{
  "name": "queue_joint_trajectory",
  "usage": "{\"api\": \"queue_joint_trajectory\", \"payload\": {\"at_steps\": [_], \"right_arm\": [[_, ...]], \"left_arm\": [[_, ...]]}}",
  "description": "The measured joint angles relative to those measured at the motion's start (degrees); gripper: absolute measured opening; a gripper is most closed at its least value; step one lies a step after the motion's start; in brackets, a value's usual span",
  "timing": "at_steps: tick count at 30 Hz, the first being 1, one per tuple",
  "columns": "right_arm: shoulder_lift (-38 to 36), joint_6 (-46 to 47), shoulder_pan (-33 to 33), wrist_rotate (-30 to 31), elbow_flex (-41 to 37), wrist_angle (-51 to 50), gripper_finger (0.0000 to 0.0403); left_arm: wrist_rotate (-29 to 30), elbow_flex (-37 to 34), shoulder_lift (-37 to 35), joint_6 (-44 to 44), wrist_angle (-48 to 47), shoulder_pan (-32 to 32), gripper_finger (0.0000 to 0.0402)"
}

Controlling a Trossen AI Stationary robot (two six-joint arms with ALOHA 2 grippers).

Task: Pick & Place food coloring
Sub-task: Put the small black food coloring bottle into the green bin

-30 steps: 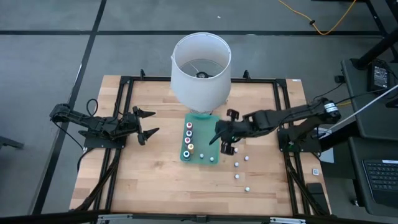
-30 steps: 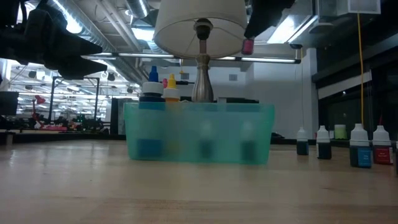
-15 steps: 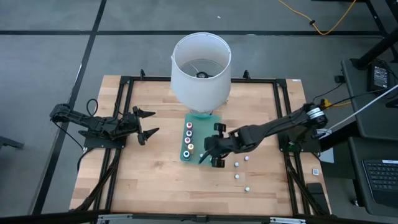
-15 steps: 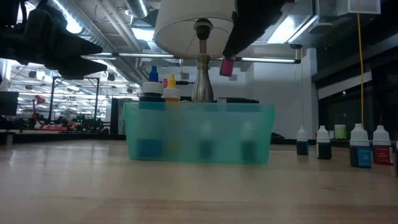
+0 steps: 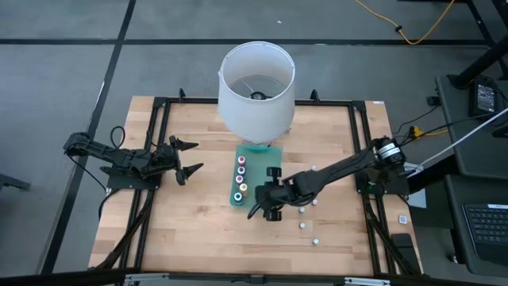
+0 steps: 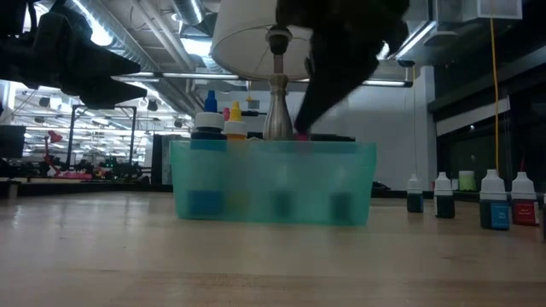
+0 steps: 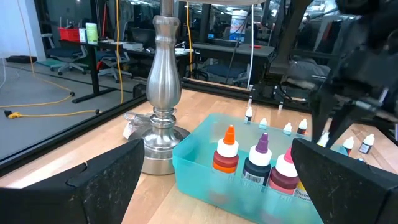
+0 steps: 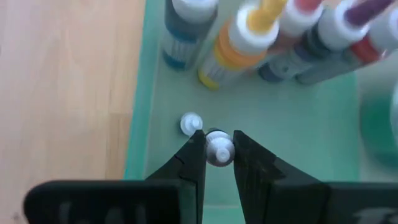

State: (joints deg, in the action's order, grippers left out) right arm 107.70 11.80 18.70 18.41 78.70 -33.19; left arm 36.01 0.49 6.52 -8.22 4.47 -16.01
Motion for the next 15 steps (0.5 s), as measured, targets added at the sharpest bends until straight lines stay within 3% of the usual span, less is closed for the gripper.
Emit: {"api": "queue_joint_trajectory", "payload": {"at_steps": [15], "right_arm": [[0.09,2.62,0.55,-0.46,-4.81,3.43,0.0068]], "left_arm": [[0.0,-0.02,0.0,0.02,0.0,0.0,0.04]]}}
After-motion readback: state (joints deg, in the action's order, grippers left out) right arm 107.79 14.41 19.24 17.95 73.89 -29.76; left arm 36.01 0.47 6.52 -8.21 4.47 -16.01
